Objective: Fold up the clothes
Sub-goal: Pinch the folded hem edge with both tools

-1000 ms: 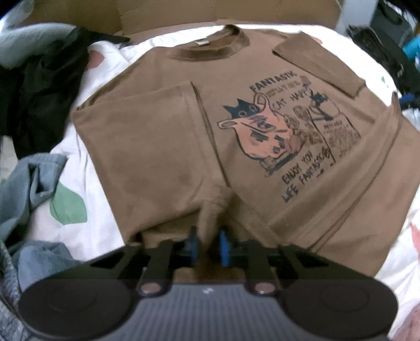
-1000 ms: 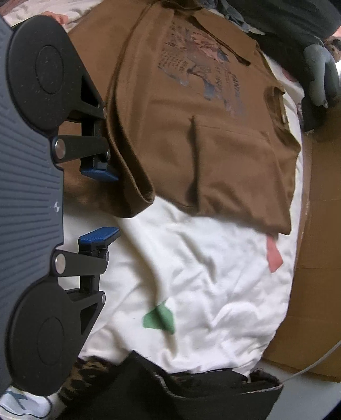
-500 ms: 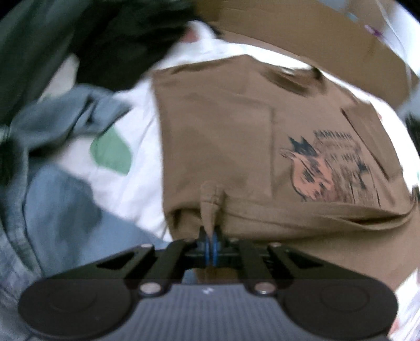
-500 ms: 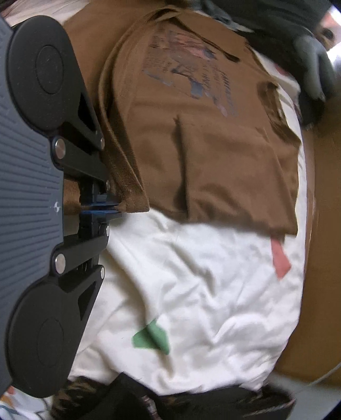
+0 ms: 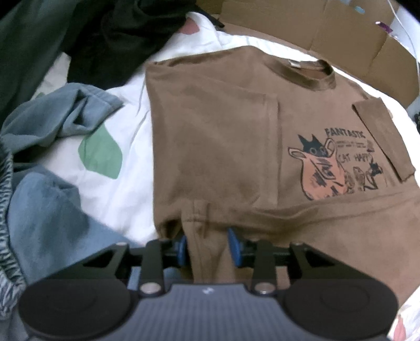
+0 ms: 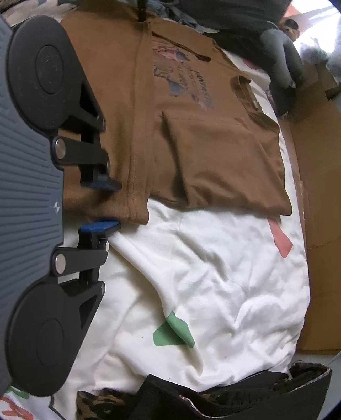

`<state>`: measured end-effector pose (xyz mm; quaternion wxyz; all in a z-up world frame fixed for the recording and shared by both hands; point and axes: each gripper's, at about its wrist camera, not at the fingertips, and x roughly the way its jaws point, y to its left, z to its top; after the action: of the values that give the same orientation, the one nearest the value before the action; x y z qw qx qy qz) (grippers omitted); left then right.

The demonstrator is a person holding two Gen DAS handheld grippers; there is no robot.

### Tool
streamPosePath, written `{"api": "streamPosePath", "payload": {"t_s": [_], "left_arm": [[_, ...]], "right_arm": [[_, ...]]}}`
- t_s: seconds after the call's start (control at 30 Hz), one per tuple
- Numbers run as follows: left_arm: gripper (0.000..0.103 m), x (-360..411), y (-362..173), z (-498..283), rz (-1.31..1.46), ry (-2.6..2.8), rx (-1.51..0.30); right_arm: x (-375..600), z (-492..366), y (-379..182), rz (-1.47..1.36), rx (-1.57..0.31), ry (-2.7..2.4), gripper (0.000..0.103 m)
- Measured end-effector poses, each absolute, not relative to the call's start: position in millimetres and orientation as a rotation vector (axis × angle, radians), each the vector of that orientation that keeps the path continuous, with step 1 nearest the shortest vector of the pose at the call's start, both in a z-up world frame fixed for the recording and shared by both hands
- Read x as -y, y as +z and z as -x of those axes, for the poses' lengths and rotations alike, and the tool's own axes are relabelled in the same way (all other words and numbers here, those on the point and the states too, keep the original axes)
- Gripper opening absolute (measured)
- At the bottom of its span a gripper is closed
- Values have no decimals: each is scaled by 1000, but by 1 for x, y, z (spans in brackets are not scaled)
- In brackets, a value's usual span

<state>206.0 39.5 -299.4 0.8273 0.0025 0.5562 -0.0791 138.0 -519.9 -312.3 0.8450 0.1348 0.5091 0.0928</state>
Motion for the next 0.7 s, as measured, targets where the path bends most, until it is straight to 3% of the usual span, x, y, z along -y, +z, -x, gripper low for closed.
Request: {"api": "streamPosePath", "payload": {"t_s": [0.03,0.17,0.2,0.23,0.3,0.33,0.37,0.7], "left_arm": [[33,-40,-300,-207,3,-163,-1186],[9,-40,-296,-205,-2,-169,-1188],[7,-40,-294,-203,-7,-171,-1189],[5,-40,-292,-202,-15,-171,-1184],[4,-40,-287,-198,-23,-171,-1170],[4,-41,-285,-196,-24,-169,-1161],[3,-41,-283,-193,-24,-167,-1152],[3,-44,-231,-184,18,-206,-1004]], "right_arm": [[520,-137,-313,-281,-1069,202,33],[528,-139,-315,-389,-1024,213,33],[529,-139,-316,-415,-1012,217,33],[528,-140,-318,-418,-1017,214,33],[527,-143,-324,-414,-1034,192,22],[527,-143,-325,-420,-1038,190,7],[526,-143,-324,-411,-1042,193,1],[518,-134,-249,-321,-903,217,1]]}}
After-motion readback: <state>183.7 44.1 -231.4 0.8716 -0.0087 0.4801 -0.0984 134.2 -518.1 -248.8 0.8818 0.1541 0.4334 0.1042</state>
